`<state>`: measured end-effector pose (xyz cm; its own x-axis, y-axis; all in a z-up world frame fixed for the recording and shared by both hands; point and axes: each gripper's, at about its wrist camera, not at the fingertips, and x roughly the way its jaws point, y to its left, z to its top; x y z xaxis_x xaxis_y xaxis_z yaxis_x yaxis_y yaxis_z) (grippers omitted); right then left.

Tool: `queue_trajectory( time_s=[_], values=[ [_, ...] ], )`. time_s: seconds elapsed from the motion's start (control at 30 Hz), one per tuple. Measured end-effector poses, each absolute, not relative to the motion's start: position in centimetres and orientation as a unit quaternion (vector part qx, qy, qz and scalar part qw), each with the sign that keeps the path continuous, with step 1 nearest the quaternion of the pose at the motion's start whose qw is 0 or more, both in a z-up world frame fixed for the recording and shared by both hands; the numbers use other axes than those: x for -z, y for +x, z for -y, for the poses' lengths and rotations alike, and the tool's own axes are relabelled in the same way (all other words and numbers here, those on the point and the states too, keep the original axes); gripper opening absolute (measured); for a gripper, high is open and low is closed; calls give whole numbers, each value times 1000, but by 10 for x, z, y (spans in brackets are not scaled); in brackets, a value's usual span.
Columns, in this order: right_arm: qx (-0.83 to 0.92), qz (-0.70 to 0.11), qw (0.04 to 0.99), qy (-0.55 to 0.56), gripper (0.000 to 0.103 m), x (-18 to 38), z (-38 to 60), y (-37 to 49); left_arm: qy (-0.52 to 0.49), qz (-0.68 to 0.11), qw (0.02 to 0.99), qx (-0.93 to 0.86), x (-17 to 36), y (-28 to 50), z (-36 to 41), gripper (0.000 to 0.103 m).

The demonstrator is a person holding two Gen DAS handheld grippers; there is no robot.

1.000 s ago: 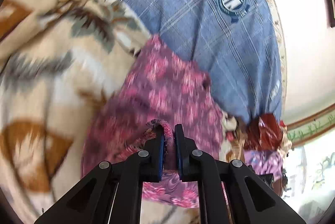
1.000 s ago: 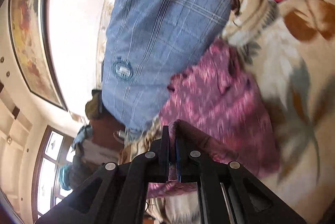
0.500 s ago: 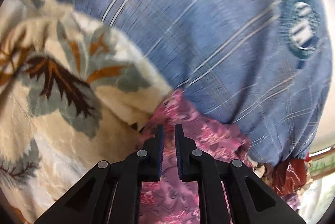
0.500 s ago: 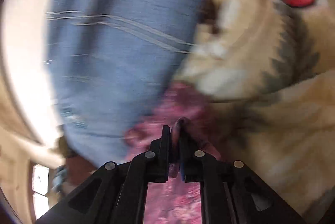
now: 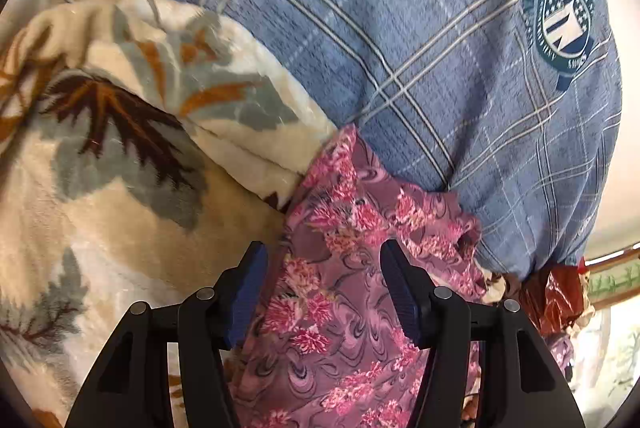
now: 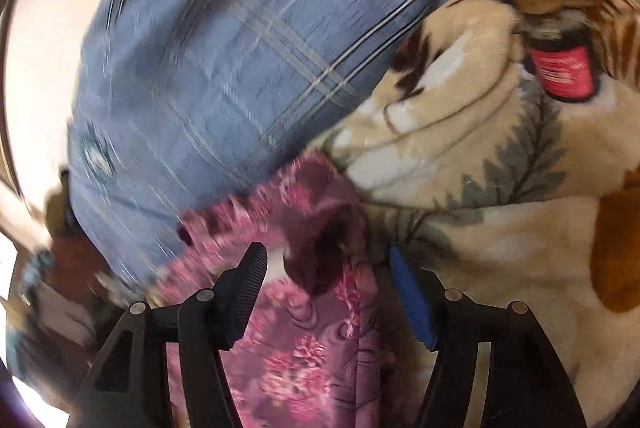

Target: Fold small clothes

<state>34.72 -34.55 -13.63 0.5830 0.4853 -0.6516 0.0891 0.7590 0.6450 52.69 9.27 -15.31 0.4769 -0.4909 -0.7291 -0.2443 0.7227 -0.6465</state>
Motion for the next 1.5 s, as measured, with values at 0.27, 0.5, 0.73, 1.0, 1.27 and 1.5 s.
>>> queue_trajectory(
  time_s=[0.27, 0.5, 0.73, 1.0, 1.27, 1.5],
  values=[
    [-123, -447, 847, 262, 62, 135, 334, 353, -311, -520, 790, 93, 159, 561, -59, 57],
    [-143, -405, 864, 262, 8, 99, 322, 386, -267, -454, 847, 70, 126, 569, -37, 1],
    [-72, -488, 818, 298, 16, 138, 326, 426, -319, -467, 822, 66, 132, 590, -75, 2],
    [-100, -451, 828, 317, 38, 138, 348, 384, -305, -504, 799, 121, 148, 586, -66, 64],
    [-93, -454, 829, 312, 39, 145, 346, 376, -215, -518, 818, 126, 159, 589, -14, 5],
    [-102, -429, 850, 288, 6, 125, 320, 391, -194, -453, 866, 84, 126, 578, -12, 4]
  ],
)
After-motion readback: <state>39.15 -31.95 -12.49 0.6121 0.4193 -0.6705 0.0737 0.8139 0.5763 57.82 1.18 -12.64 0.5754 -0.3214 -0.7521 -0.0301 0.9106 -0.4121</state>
